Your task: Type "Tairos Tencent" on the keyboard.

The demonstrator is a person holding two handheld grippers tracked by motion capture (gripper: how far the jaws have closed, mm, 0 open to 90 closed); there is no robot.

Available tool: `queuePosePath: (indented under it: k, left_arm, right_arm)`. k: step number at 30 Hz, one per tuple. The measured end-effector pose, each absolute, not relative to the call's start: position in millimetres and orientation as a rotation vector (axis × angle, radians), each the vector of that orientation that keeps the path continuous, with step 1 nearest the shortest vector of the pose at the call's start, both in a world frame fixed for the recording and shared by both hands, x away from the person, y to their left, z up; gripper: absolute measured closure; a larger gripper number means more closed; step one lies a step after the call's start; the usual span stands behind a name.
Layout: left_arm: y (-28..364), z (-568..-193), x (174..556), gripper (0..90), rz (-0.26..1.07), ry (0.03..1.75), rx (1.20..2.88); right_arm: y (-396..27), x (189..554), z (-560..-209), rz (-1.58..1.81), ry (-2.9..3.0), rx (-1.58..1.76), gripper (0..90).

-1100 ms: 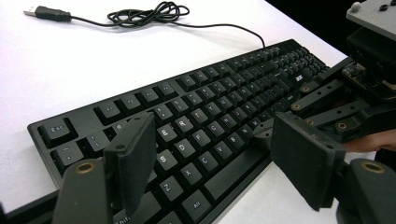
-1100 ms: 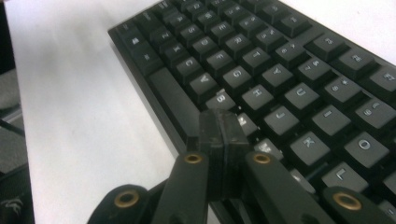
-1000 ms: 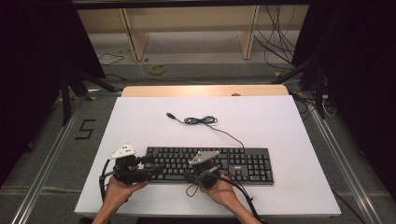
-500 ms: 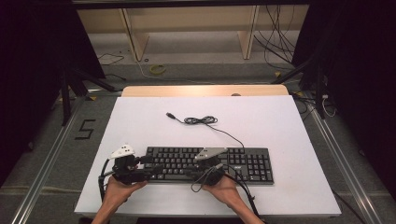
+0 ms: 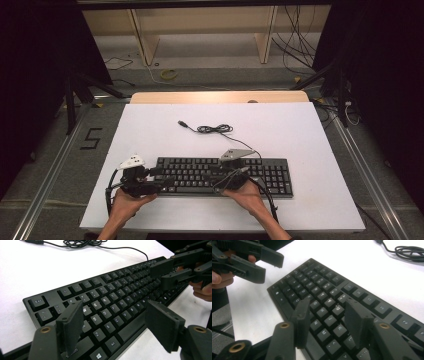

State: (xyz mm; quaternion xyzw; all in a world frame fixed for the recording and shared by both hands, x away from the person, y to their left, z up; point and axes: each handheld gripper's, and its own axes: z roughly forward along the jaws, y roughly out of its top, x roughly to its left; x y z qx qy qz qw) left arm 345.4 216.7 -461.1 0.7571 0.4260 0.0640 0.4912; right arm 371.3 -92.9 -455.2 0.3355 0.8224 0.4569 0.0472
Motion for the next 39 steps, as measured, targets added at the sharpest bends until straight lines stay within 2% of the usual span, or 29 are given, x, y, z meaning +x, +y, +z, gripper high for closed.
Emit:
queuePosePath:
  k: [8, 17, 27, 32, 39]
  left_arm:
    - [217, -463, 346, 30.5, 0.147, 1.049, 1.852]
    - [220, -464, 346, 31.3, 0.142, 1.075, 1.871]
    - [224, -468, 348, 35.2, 0.150, 1.123, 1.924]
    - [225, -469, 348, 44.0, 0.154, 1.143, 1.956]
    - [225, -469, 348, 58.6, 0.154, 1.154, 1.996]
  right_arm:
    - [-94, 376, -456, 1.369, 2.513, 1.034, 50.1]
    - [-91, 381, -454, 1.367, 2.514, 1.049, 49.2]
    - [-78, 390, -452, 1.363, 2.530, 1.036, 44.6]
    - [-73, 393, -452, 1.344, 2.540, 1.030, 45.6]
    - [-67, 396, -453, 1.341, 2.540, 1.012, 57.2]
